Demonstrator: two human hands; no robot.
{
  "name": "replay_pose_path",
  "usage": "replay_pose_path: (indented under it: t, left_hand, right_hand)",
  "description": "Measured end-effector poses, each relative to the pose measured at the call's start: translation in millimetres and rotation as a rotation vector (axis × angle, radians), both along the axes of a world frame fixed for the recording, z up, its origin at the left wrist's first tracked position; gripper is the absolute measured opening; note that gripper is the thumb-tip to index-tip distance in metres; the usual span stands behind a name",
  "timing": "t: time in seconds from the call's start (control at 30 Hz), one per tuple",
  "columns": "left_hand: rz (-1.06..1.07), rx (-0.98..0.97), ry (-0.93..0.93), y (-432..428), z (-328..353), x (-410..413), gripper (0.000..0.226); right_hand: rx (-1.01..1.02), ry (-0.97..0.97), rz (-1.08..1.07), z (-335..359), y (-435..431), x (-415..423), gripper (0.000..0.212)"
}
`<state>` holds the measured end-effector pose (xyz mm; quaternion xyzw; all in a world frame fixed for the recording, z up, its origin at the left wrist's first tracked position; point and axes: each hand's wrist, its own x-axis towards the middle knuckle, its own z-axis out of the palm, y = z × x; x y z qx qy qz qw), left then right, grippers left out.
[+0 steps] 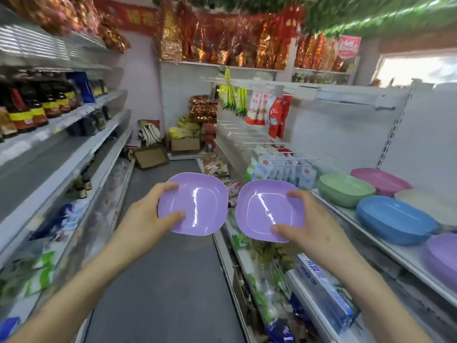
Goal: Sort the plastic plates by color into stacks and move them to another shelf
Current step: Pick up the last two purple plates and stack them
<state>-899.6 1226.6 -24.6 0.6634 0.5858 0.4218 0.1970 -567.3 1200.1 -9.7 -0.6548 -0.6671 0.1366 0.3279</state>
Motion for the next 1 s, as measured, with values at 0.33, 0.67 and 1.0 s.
replay_pose_path:
  t: [0.33,0.67,1.0]
  left_hand:
    - [-0.355,0.0,0.033,154,1,82,0.051]
    - [-0.577,0.132,0.024,244,25,212,0.05]
    - [-0.977,0.144,-0.008,250,24,378,0.055]
  right_hand:
    - [0.002,-0.043,-0.291,3,51,49,0.083]
    - [0.105,-0.035,-0.547,19,71,129,0.083]
    - [0.07,-0.035,-0.925,25,-17,187,0.079]
